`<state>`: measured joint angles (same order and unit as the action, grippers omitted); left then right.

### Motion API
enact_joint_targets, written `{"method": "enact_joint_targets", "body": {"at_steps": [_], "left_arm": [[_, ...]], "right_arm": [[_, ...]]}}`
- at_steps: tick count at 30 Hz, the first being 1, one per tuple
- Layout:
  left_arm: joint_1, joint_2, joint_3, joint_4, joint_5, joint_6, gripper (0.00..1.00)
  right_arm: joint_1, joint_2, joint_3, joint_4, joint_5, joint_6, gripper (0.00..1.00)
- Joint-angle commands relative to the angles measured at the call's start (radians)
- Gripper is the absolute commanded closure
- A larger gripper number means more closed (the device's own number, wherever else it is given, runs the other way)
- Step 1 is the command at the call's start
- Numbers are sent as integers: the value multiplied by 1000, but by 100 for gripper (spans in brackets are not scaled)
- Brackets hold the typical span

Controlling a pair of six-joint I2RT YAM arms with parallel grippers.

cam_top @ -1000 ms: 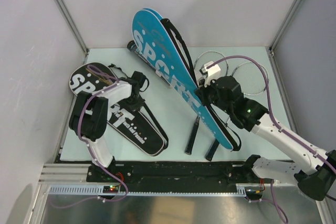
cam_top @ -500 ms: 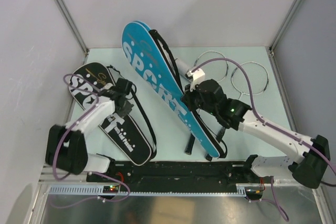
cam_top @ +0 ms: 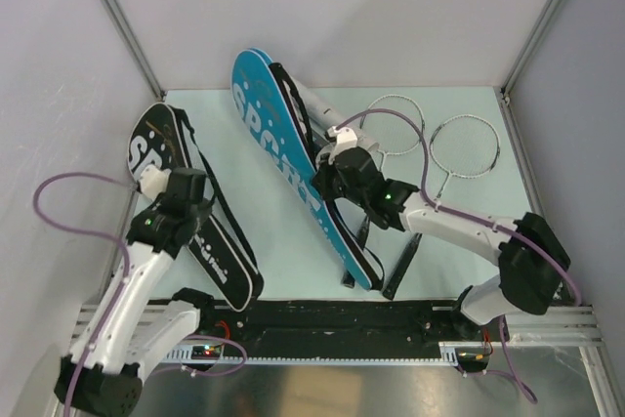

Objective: Pack up the badminton gear
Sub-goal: Pick up the racket bag from the center of the board, then place the racket bag at the center of the board.

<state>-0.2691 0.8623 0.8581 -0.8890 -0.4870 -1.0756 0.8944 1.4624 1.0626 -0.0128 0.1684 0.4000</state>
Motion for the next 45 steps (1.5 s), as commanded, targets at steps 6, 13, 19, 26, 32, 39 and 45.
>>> {"method": "enact_joint_targets", "body": {"at_steps": [6,13,19,26,32,39,45], "left_arm": [[13,-205,96,-38,-252,6,100],[13,-258,132,-36,-281,45,100],[13,-291,132,-35,-317,76,100],[13,-290,102,-18,-230,106,100],[13,-324,22,76,-92,211,100],[13,-385,-27,110,-113,224,100],[13,-382,-43,121,-95,227,100]], "right_arm": [[-14,179,162,302,-127,190,100],[5,276,236,356,-212,244,100],[11,367,290,448,-272,287,100],[19,601,457,515,-370,357,100],[18,737,596,433,-294,399,94],[7,884,747,351,-331,393,97],[14,982,863,291,-413,373,100]]}}
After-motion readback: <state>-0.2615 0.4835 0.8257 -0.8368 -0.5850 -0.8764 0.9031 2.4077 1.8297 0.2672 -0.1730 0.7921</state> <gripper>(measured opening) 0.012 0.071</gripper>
